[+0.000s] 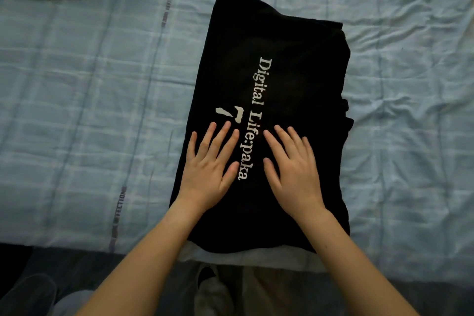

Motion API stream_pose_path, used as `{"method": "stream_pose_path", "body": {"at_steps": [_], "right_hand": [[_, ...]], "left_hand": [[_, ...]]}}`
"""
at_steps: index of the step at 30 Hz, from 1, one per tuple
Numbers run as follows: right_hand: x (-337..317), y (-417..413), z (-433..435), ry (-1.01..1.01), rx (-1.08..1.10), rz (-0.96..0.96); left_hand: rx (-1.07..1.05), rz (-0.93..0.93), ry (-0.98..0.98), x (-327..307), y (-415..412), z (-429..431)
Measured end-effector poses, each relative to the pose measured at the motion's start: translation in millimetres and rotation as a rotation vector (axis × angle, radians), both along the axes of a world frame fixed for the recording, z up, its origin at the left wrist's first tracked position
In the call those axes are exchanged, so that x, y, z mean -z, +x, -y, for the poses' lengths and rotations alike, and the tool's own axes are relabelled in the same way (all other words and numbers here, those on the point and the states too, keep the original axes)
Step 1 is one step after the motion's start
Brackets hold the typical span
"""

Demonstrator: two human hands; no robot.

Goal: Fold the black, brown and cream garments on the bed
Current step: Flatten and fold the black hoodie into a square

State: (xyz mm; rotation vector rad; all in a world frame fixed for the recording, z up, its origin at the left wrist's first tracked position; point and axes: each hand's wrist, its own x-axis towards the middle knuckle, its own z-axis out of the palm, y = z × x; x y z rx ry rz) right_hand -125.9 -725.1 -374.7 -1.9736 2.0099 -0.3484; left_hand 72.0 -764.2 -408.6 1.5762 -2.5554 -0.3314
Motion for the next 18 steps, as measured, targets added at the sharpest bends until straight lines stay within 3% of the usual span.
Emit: {"method": "stream_pose_path", "body": {"at_steps": [4,11,14,18], "right_hand": [[-13.1,-19.5,-52.4,-0.025,0.252,-0.073],[-15.2,-31.4,-111.7,0.142,0.540,0.398],[-18.5,-31.2,-116.4,0.130,0.466,0.572],[-24.0,-35.8,-120.8,0.146,0.418,0.658]], "left_hand": [[-0.042,-0.291,0.073,-13.1,21.3,0.1],[-0.530,-0.636,0.417,-30.2,67.5,-64.0],[-0.498,-0.747,0.526,-39.7,76.1,-67.7],[-0.338,-0.822,0.778,-50.7,86.9,-59.1]]}}
